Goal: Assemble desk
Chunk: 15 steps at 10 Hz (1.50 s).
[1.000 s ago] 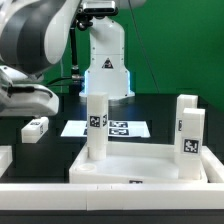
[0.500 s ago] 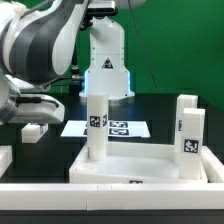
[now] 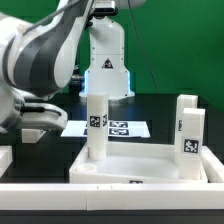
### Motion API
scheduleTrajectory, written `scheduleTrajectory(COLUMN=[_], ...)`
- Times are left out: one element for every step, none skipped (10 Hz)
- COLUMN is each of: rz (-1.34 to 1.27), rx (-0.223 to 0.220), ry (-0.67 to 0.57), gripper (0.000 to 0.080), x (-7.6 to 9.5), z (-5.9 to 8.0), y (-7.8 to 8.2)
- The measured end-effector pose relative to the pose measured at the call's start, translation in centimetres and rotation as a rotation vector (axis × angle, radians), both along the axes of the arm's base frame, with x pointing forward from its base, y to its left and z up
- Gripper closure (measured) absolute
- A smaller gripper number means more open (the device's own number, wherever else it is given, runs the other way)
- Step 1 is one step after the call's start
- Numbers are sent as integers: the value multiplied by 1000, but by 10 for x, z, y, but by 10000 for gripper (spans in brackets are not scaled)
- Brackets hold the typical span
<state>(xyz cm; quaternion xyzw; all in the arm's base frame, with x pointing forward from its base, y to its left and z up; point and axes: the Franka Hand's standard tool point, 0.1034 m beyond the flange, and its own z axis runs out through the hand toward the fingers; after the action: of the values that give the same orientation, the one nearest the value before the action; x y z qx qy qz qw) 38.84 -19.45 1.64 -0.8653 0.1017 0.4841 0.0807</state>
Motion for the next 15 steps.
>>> scheduleTrajectory(rz=[-21, -22, -22, -23, -23, -23, -23, -23, -23, -24, -24, -24, -24, -24, -24], rx=[15, 18, 17, 17, 17, 17, 16, 16, 16, 16, 16, 16, 16, 16, 16], ry=[28, 33, 31, 31, 31, 31, 31, 31, 31, 31, 31, 31, 31, 31, 30], gripper=[151, 151, 151, 151, 245, 428, 428, 512, 512, 512, 512, 512, 512, 512, 512], x=[-9, -11, -11, -11, -11, -11, -11, -11, -11, -11, -11, -11, -11, -11, -11], z=[-4, -6, -6, -6, -6, -6, -6, -6, -6, -6, -6, -6, -6, -6, -5], y=[1, 1, 0, 0, 0, 0, 0, 0, -1, -1, -1, -1, -1, -1, -1])
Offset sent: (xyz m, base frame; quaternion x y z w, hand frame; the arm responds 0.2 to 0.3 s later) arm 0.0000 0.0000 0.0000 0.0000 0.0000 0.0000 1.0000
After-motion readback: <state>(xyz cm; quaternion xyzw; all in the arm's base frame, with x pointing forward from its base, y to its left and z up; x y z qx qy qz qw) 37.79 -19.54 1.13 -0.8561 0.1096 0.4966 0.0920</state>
